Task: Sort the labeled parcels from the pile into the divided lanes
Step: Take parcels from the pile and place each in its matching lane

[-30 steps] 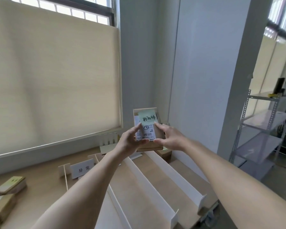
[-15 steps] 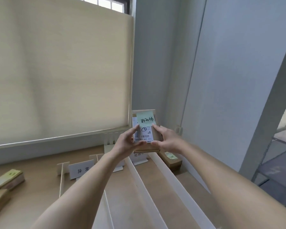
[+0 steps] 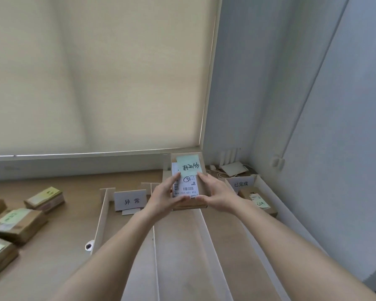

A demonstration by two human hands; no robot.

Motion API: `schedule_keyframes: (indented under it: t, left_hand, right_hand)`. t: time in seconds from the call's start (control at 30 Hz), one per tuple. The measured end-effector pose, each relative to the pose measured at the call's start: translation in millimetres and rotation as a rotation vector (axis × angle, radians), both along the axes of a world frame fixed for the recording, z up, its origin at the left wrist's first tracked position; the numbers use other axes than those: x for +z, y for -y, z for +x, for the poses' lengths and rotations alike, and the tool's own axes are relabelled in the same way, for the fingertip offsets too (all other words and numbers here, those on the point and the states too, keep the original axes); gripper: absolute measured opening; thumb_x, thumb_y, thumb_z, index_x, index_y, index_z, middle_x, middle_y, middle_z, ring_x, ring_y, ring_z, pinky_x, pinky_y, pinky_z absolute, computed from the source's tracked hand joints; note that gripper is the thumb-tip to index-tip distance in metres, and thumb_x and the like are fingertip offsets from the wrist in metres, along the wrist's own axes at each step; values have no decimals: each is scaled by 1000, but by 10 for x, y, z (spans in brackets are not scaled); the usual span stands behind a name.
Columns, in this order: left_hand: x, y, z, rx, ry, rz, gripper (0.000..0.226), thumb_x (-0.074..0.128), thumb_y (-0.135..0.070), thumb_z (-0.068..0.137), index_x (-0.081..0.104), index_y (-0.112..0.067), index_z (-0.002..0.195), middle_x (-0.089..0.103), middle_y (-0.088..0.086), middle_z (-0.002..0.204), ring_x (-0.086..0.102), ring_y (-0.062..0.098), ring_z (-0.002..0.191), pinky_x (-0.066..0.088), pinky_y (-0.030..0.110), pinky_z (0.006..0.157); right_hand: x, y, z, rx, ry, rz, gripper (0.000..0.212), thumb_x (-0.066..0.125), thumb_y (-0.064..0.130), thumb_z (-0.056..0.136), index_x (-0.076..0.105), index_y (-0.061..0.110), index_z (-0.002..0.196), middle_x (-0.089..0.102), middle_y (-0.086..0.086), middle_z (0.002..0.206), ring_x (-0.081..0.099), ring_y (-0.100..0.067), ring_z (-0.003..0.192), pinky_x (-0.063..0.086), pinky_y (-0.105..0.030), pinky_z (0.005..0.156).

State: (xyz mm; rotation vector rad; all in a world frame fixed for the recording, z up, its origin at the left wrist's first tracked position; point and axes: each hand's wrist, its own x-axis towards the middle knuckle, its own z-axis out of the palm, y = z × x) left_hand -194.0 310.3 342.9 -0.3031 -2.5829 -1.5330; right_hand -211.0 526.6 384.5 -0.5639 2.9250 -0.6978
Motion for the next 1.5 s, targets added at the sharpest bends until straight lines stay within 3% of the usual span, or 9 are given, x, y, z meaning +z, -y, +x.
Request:
schedule_keyframes:
  t: [0.33,0.5,0.6,0.7,0.77,0.9,1.03,1.17,1.5]
  left_hand:
    - [-1649,-132,-695,118,204,-64,91,83,-32,78,33,-26,154,43,-13,148,48,6,128,41,23,106]
    - [-2571,-110,-878,125,312,-51,88,80,-24,82,30,-24,154,41,-23,138,40,-18,121,32,-2,91]
    - [-3029,-93,-877,139,368,-46,89,80,-27,83,28,-27,155,39,-21,142,40,-11,124,33,1,94]
    - [-3355,-55,-939,150,406,-55,90,79,-31,83,26,-31,155,35,-17,149,38,0,132,37,16,105]
    - [-3509,-32,-1023,148,414,-68,90,79,-29,83,26,-30,155,34,-16,150,37,2,134,36,20,109]
    - [-3721,59,-1221,153,433,-102,89,78,-28,84,25,-29,155,34,-17,147,37,0,130,31,9,101]
    - [-3799,108,-1489,181,417,-95,89,79,-26,83,27,-26,155,37,-12,150,38,5,133,33,21,110]
    - [-3832,115,-1783,164,413,-121,87,78,-24,84,28,-22,155,36,-18,144,35,-3,127,24,-3,95]
    - [-3858,142,-2202,141,436,-156,88,76,-22,86,24,-21,157,37,-5,151,34,0,126,22,-6,89]
  right_hand:
    - [-1852,-63,-991,99,242,-103,90,67,39,93,11,28,163,19,12,164,26,-14,149,27,-41,122]
    - [-2935,-19,-1228,103,332,-152,95,59,55,85,5,40,161,11,20,165,25,-10,150,30,-41,121]
    - [-3478,13,-1270,105,407,-151,95,57,58,85,0,45,159,3,16,169,19,-11,153,26,-43,123]
    - [-3811,68,-1364,111,458,-139,93,61,53,89,0,45,159,0,15,169,15,-10,155,22,-41,125]
    - [-3948,121,-1438,105,467,-135,91,62,47,92,3,42,161,-1,13,170,15,-12,155,20,-39,126]
    - [-4122,231,-1571,91,447,-128,86,63,36,97,7,34,163,-2,9,170,14,-13,155,17,-31,125]
    - [-4171,333,-1804,64,397,-152,85,64,31,97,9,31,163,1,10,170,19,-16,154,22,-34,124]
    - [-4184,332,-2033,40,382,-154,84,63,30,98,10,29,163,2,12,170,23,-16,152,26,-35,122]
    - [-4188,396,-2418,30,385,-131,84,63,26,98,9,25,163,4,12,169,27,-18,150,29,-34,120]
